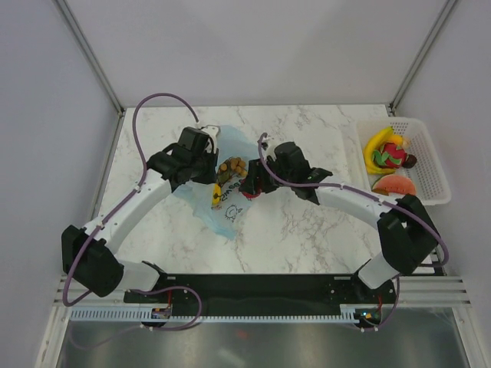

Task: Place the fake fruits into the plastic bag and tie a complex knot
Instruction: Place the fake fruit in the plastic bag.

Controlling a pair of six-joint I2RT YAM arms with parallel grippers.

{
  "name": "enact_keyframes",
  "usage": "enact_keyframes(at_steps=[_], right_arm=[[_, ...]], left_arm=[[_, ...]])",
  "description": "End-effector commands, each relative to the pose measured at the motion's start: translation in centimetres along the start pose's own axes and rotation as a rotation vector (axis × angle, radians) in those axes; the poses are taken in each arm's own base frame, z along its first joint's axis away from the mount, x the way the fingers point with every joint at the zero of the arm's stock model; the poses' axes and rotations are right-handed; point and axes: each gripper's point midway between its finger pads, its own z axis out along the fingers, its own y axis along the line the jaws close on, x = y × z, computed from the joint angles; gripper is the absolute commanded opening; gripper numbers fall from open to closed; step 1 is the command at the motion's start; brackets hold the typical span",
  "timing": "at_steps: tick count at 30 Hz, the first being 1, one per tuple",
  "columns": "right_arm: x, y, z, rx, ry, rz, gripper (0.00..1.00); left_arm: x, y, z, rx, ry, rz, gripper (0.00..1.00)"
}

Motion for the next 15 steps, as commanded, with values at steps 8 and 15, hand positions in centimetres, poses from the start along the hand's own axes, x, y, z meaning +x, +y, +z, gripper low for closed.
enact_keyframes(at_steps=[8,15], right_arm=[[-7.2,5.3,8.1,-0.037,-0.286,-0.027,0.45],[-9.0,4.7,11.7,-0.030,-0.450,0.060,0.45]], left_arm=[[-3.0,1.2,-2.1,-0.019,-0.113,-0.015,0.02],[-4.7,2.7,-3.6,-0.051,-0.164,-0.068,0.02]])
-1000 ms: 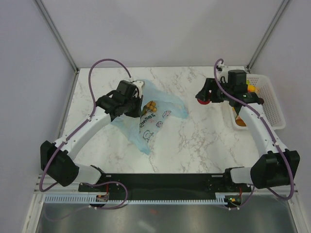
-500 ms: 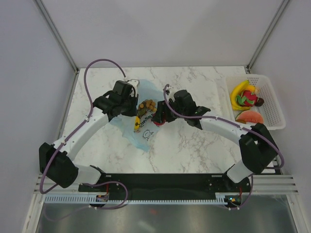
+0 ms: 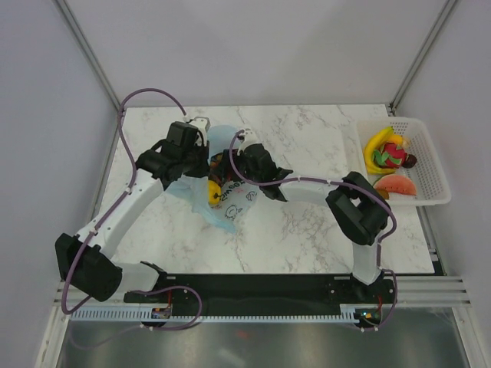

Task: Place the fake fruits into the plastic bag and tie a complex knot
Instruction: Place the fake fruit in the plastic bag.

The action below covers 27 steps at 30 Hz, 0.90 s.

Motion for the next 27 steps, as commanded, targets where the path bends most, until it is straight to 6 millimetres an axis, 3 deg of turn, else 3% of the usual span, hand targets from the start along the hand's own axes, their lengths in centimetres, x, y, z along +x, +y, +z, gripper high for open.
enact_keyframes(at_steps=[1,6,9,11,12,13,14,15,16,17,18,20,21,22,24,26,27], right_arm=[[-4.5,1.8,1.8,-0.029,-0.221,0.056,0.45],[-6.4,1.6,3.0,0.002,-0.342,0.067,0.45],[-6.7,1.1,4.6,0.028,-0.374,0.056,0.45],[-8.0,1.5,5.4,0.036,-0.395,0.052,0.45],[-7.5,1.0,6.2,0.049,-0.387,0.050,0.47],[-8.5,1.5,6.5,0.047,-0.407,0.044,0.51],[-8.1,0.9,7.0,0.076,-0.387,0.045,0.78],[-7.2,0.2,7.9,0.101,-0.355,0.044,0.91],[-7.4,0.5,8.2,0.111,-0.326,0.028,0.98],[-7.2,0.4,8.3,0.122,-0.315,0.021,0.98],[-7.8,1.0,7.7,0.116,-0.329,0.020,0.98],[-7.2,0.8,6.6,0.119,-0.349,0.008,0.98],[-8.2,1.4,5.5,0.105,-0.375,0.009,0.98],[-7.7,1.1,5.0,0.109,-0.371,0.007,0.98],[-9.0,1.9,3.4,0.099,-0.393,-0.007,0.94],[-8.6,1.8,2.2,0.103,-0.394,-0.018,0.88],[-9.7,2.5,0.9,0.085,-0.418,-0.019,0.86]], left_arm=[[-3.3,0.9,-2.2,-0.021,-0.111,-0.029,0.02],[-3.8,1.3,-2.3,-0.026,-0.119,-0.062,0.02],[-4.2,1.3,-2.3,-0.018,-0.120,-0.069,0.02],[-4.5,1.2,-2.4,-0.011,-0.125,-0.072,0.02],[-4.5,1.2,-2.3,-0.010,-0.122,-0.072,0.02],[-4.6,1.2,-2.3,-0.006,-0.124,-0.075,0.02],[-4.6,1.2,-2.2,-0.006,-0.121,-0.077,0.02],[-4.5,1.3,-2.1,-0.008,-0.116,-0.079,0.02],[-4.4,1.4,-2.1,-0.006,-0.114,-0.081,0.02],[-4.3,1.4,-1.9,-0.008,-0.110,-0.082,0.02],[-4.3,1.5,-1.9,-0.009,-0.109,-0.082,0.02],[-4.2,1.6,-1.8,-0.012,-0.105,-0.085,0.02],[-4.2,1.7,-1.8,-0.014,-0.107,-0.088,0.02],[-4.2,1.8,-1.8,-0.016,-0.106,-0.089,0.02],[-4.2,1.9,-1.8,-0.017,-0.107,-0.087,0.02],[-4.1,1.9,-1.8,-0.018,-0.108,-0.088,0.02],[-4.0,2.0,-1.8,-0.019,-0.106,-0.089,0.02]])
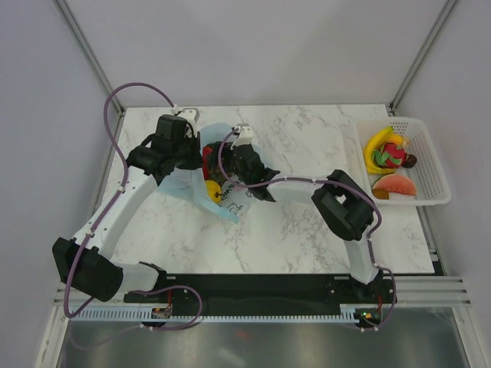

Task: Place the fake fruits into the plastic bag and tie a complex knot
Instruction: Place the fake fruit in the plastic bag.

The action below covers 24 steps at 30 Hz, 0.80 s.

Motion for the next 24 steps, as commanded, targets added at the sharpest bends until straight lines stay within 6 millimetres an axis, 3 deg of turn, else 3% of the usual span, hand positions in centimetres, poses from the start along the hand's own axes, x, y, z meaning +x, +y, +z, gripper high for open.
enact_keyframes(at_steps=[1,5,8,9,10,15,16,18,19,20,21,22,23,24], right_arm=[[-6.2,2.7,-3.4,-0.068,-0.135,0.008,0.84],[-7.3,3.0,-6.3,-0.087,-0.101,-0.038,0.78],[-6.5,2.7,-7.6,-0.082,0.000,-0.136,0.76],[-7.5,3.1,-8.7,-0.086,-0.008,-0.151,0.76],[-6.8,2.2,-9.3,-0.072,0.025,-0.191,0.74],[-7.9,-0.5,-12.9,0.002,0.052,-0.257,0.73],[-7.5,-1.6,-13.5,0.037,0.084,-0.265,0.73],[-9.0,-4.2,-14.5,0.101,0.080,-0.254,0.72],[-8.9,-5.8,-15.2,0.146,0.114,-0.249,0.70],[-10.2,-8.4,-15.6,0.204,0.103,-0.218,0.69],[-11.7,-9.3,-16.7,0.224,0.074,-0.202,0.69],[-11.7,-11.0,-17.6,0.265,0.087,-0.191,0.68],[-13.3,-13.9,-18.5,0.338,0.057,-0.162,0.67],[-14.5,-15.3,-19.9,0.386,0.022,-0.139,0.67]], left_arm=[[-0.9,-0.2,-0.3,0.012,-0.025,-0.025,0.02],[-0.2,-0.7,-0.3,0.051,-0.012,-0.009,0.02],[0.1,-0.8,-0.1,0.061,-0.005,-0.001,0.02],[0.1,-0.9,-0.1,0.065,-0.004,0.000,0.02],[0.2,-1.0,0.0,0.071,-0.003,0.000,0.02],[0.4,-1.2,0.0,0.087,0.001,0.003,0.02],[0.5,-1.3,0.1,0.092,0.003,0.003,0.02],[0.7,-1.5,0.0,0.107,0.005,0.008,0.02],[0.9,-1.5,0.1,0.111,0.009,0.010,0.02],[0.9,-1.6,0.0,0.117,0.009,0.011,0.02],[0.9,-1.6,0.0,0.119,0.006,0.011,0.02],[1.1,-1.7,0.1,0.124,0.011,0.013,0.02],[1.1,-1.8,0.0,0.129,0.010,0.014,0.02],[1.1,-1.9,0.0,0.134,0.010,0.014,0.02]])
